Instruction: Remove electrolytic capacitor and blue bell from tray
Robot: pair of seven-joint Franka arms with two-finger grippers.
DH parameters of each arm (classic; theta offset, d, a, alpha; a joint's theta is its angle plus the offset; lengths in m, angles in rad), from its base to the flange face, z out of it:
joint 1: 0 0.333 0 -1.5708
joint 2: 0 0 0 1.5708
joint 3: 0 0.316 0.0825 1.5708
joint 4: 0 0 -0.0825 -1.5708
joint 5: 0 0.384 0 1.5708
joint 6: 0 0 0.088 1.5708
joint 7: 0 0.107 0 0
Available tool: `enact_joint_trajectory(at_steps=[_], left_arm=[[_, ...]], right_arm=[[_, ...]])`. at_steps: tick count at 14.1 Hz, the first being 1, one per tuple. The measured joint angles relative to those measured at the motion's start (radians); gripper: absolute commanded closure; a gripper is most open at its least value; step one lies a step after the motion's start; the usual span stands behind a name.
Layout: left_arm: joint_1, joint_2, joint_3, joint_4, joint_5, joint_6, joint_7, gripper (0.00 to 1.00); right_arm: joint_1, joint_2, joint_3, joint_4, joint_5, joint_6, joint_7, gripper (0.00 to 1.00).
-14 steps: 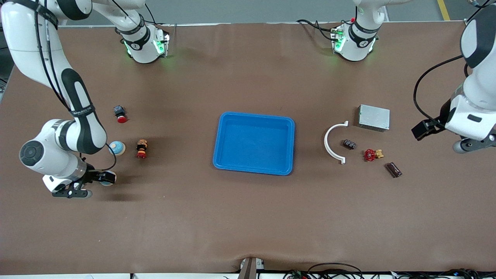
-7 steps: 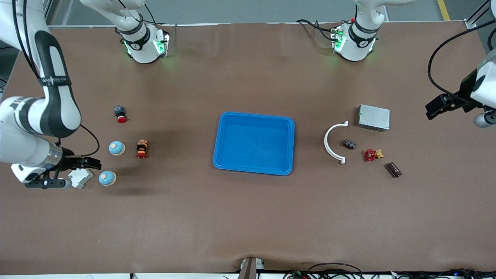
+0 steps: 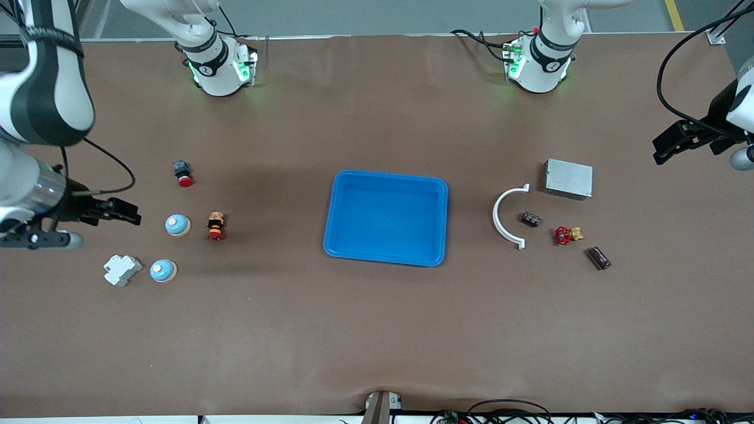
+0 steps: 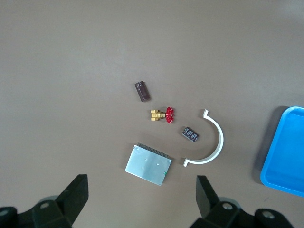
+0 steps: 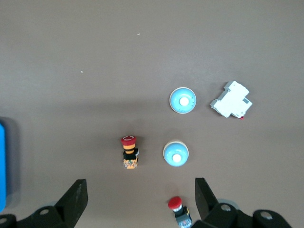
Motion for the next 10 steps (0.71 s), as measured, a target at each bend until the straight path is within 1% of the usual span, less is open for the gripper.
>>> enact_joint_trajectory(at_steps=[3,6,10], left_arm=[[-0.002,-0.002,-0.004,0.0,-0.001,-0.002,0.004,0.0],[-0.003,-0.002,-0.004,0.0,-0.001,-0.013,0.004,0.0],[-0.005,-0.003,-0.005,0.0,-0.001,-0.019,0.004,0.0]], right_arm=[[0.0,-0.053,0.0,0.046,-0.017,-0.098,0.0,0.0],[0.0,-0.06,0.0,0.119,-0.034,-0.188,0.0,0.0],[-0.001,-0.06,-0.004,0.217,-0.037,-0.325,0.003,0.0]])
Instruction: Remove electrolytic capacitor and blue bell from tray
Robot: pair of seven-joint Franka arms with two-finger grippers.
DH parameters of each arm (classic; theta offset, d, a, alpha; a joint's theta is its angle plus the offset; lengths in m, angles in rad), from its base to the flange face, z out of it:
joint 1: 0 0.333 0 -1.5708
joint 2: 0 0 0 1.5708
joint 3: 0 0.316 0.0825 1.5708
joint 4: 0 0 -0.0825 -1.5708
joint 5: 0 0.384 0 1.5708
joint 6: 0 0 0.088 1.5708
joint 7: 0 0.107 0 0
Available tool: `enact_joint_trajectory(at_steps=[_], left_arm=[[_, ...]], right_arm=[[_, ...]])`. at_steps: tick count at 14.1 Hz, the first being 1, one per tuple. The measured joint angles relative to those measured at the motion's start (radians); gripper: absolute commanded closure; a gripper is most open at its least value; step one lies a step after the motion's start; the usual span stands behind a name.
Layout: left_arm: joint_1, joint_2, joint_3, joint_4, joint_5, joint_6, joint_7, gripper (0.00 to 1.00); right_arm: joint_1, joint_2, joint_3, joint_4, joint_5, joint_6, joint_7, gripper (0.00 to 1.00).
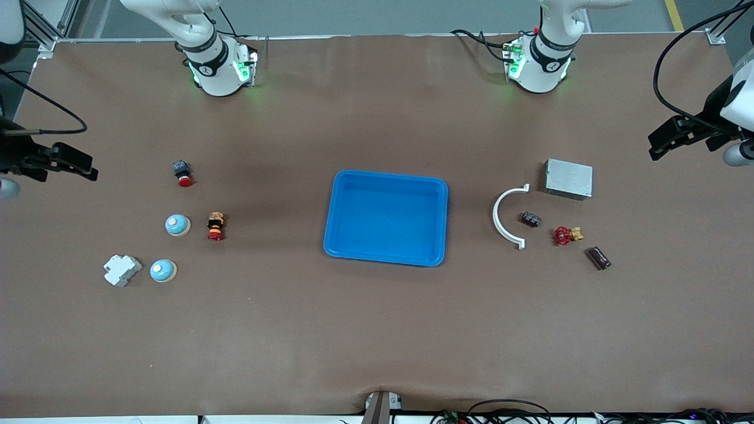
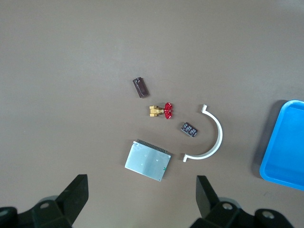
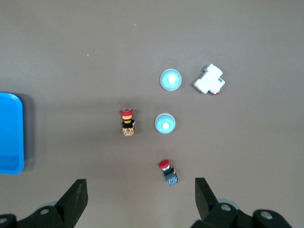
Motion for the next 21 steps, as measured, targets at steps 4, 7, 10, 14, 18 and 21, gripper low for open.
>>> enact_joint_trajectory(at_steps=[4,7,10,14,18,21], left_arm=[[0.0,-0.001,0.0,0.0,0.0,-0.001,0.0,0.0],[0.0,-0.007,0.0,0.0,0.0,-0.003,0.0,0.0],[0.0,-0.008,0.0,0.0,0.0,-0.004,0.0,0.0],[0.0,-0.008,0.0,0.0,-0.019,-0.005,0.0,0.0],[0.0,-0.008,0.0,0.008,-0.027,-0.005,0.009,0.0],[-0.002,-0.008,-0.001,0.008,-0.032,-0.006,0.015,0.0]], right_arm=[[-0.002,0.0,-0.007,0.021,0.0,-0.04,0.002,0.0],[-0.002,-0.007,-0.008,0.033,0.0,-0.053,0.025,0.0],[-0.002,-0.042,-0.008,0.037,0.0,-0.077,0.044,0.0],[-0.002,-0.078,-0.008,0.037,0.0,-0.089,0.045,0.0],[-0.002,-0.08,-0.008,0.036,0.0,-0.092,0.046,0.0],[-0.003,-0.084,-0.008,0.036,0.0,-0.098,0.046,0.0]])
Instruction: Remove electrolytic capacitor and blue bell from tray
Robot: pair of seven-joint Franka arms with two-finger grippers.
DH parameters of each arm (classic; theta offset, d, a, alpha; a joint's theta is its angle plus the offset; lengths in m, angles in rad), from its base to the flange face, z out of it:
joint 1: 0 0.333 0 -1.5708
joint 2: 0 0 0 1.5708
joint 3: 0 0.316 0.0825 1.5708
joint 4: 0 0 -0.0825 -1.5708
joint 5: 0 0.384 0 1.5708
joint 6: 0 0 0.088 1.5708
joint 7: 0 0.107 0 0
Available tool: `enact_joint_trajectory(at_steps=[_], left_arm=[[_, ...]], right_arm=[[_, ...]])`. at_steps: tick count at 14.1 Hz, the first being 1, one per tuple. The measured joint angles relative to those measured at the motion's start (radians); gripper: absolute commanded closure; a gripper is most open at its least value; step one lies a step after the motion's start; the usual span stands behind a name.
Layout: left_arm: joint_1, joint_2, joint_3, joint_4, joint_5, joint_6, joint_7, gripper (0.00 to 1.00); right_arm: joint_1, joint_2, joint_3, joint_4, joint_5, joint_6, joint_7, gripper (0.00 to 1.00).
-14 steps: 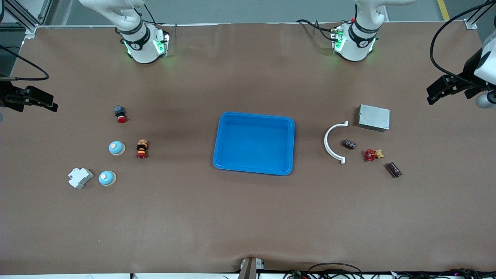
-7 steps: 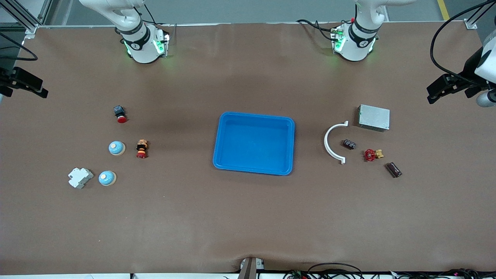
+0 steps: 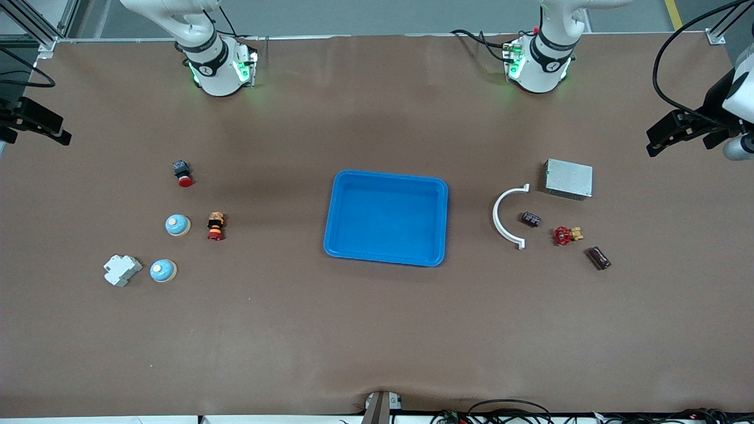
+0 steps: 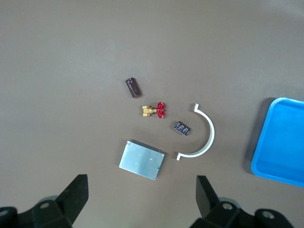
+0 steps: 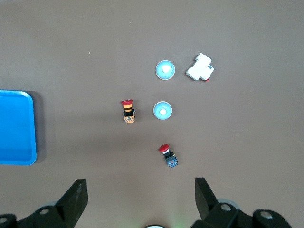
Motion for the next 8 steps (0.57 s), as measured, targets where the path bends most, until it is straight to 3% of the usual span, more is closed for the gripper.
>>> enact_joint_trajectory(at_steps=[8], left_arm=[[-0.007,0.0,-0.002,0.009,-0.047,-0.007,0.002,0.0]], right_arm=[[-0.001,-0.014,-0.001,-0.007,-0.001,-0.007,0.0,0.0]])
